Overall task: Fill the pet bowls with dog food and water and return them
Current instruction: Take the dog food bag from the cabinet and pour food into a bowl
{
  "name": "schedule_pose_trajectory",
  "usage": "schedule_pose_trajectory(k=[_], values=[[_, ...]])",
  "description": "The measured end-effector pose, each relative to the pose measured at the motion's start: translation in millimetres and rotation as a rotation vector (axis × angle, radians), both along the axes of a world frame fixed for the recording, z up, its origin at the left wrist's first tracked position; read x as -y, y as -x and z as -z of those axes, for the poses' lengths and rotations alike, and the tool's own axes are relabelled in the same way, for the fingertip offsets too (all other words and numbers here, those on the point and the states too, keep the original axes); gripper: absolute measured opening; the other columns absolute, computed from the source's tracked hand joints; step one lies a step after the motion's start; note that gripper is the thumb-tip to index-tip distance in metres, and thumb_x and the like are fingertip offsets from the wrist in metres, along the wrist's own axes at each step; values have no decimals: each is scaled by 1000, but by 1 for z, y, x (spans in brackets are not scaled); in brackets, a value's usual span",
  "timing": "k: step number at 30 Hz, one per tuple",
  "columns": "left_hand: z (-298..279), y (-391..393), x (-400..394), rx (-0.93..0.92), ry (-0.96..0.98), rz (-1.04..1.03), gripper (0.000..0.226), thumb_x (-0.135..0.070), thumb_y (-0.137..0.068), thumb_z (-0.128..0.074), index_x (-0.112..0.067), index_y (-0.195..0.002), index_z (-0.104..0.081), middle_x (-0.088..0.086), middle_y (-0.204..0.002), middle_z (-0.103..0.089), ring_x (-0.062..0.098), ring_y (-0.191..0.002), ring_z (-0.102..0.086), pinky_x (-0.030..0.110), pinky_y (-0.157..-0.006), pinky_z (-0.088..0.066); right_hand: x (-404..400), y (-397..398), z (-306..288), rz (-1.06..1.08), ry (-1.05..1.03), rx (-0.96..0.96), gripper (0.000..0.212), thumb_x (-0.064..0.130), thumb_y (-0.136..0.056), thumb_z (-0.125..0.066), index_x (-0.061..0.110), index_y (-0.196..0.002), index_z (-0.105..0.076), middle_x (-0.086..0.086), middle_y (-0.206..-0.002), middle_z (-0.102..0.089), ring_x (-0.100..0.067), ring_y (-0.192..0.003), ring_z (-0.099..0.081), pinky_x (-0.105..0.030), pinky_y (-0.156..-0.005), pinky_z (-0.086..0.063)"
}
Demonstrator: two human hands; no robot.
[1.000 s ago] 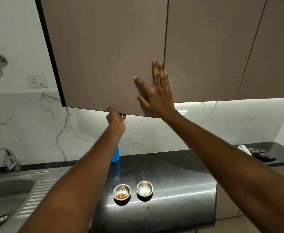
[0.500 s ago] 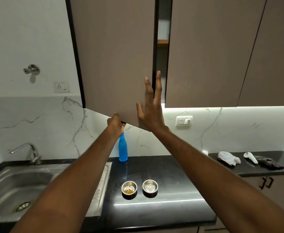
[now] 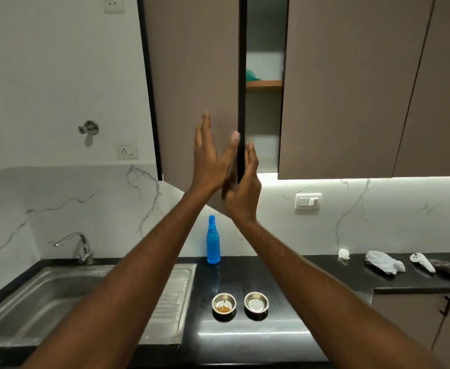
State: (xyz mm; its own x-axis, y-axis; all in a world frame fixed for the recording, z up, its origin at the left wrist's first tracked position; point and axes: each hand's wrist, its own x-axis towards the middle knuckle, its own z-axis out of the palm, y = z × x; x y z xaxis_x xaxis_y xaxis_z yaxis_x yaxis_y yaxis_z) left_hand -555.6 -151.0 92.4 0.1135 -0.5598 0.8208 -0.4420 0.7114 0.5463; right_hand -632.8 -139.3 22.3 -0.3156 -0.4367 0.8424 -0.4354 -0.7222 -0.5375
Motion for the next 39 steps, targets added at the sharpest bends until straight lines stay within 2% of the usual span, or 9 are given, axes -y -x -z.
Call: schedule_pose_trajectory(k=[4, 8, 10, 16, 20, 23, 26, 32, 39], values=[[0, 2, -14, 151, 29, -22, 103, -61, -98, -65, -19, -173, -9, 0, -182, -3, 23, -167, -12, 36, -126, -16, -12, -19, 15, -180, -156, 146, 55, 41, -103, -66, 12, -149, -54, 5, -125, -71, -15, -115, -73, -41, -107, -60], [-2, -11, -18, 210, 82, -101, 113, -59, -95, -72, -12, -173, -6, 6, -182, 1, 26, -168, -7, 40, -131, -13, -23, -30, 16, -282, -278, 115, 57, 37, -99, -67, 9, -148, -57, 10, -119, -69, -3, -107, -71, -22, -98, -59], [-10, -18, -23, 208, 134, -131, 111, -52, -96, -75, -8, -172, -7, 10, -182, 0, 27, -168, -7, 39, -131, -11, -25, -34, 18, -287, -341, 68, 56, 18, -101, -74, 12, -153, -53, 11, -124, -69, -1, -109, -70, -20, -98, -59], [-44, -39, -32, 171, 216, -201, 96, -23, -99, -73, -4, -171, -13, 14, -181, -9, 30, -166, -16, 26, -130, -15, -43, -64, 38, -377, -513, 62, 73, 9, -104, -69, 22, -166, -32, -6, -161, -52, -33, -147, -52, -50, -121, -47], [-34, -52, -37, 136, 224, -257, 91, 1, -97, -66, -6, -171, -13, 11, -180, -13, 28, -164, -24, 14, -125, -19, -48, -87, 42, -417, -564, 49, 71, 6, -105, -66, 21, -165, -32, -6, -163, -50, -30, -146, -53, -39, -116, -50], [-27, -63, -45, 18, 229, -271, 84, 11, -98, -60, -3, -170, -19, 14, -178, -20, 19, -156, -34, -11, -103, -23, -52, -104, 47, -459, -577, 17, 71, -2, -106, -60, 20, -167, -31, -4, -160, -51, -15, -117, -65, -7, -83, -52], [-25, -80, -51, 8, 220, -273, 81, 12, -100, -56, -3, -170, -17, 15, -178, -21, 22, -153, -41, -16, -92, -22, -56, -125, 48, -453, -552, 20, 66, -1, -107, -56, 20, -165, -33, -7, -157, -54, -22, -132, -61, -17, -101, -48], [-24, -111, -55, 21, 191, -273, 75, 0, -105, -57, -5, -169, -19, 13, -178, -22, 32, -156, -42, 9, -114, -18, -63, -157, 47, -469, -501, 3, 82, -8, -104, -58, 25, -169, -21, -4, -172, -37, -30, -152, -47, -35, -121, -39], [-23, -152, -58, 19, 170, -194, 75, 3, -105, -54, -2, -170, -16, 15, -177, -23, 23, -154, -43, -13, -98, -22, -67, -197, 48, -448, -493, 3, 86, -9, -103, -59, 22, -171, -16, -3, -178, -26, -30, -161, -34, -46, -128, -31]])
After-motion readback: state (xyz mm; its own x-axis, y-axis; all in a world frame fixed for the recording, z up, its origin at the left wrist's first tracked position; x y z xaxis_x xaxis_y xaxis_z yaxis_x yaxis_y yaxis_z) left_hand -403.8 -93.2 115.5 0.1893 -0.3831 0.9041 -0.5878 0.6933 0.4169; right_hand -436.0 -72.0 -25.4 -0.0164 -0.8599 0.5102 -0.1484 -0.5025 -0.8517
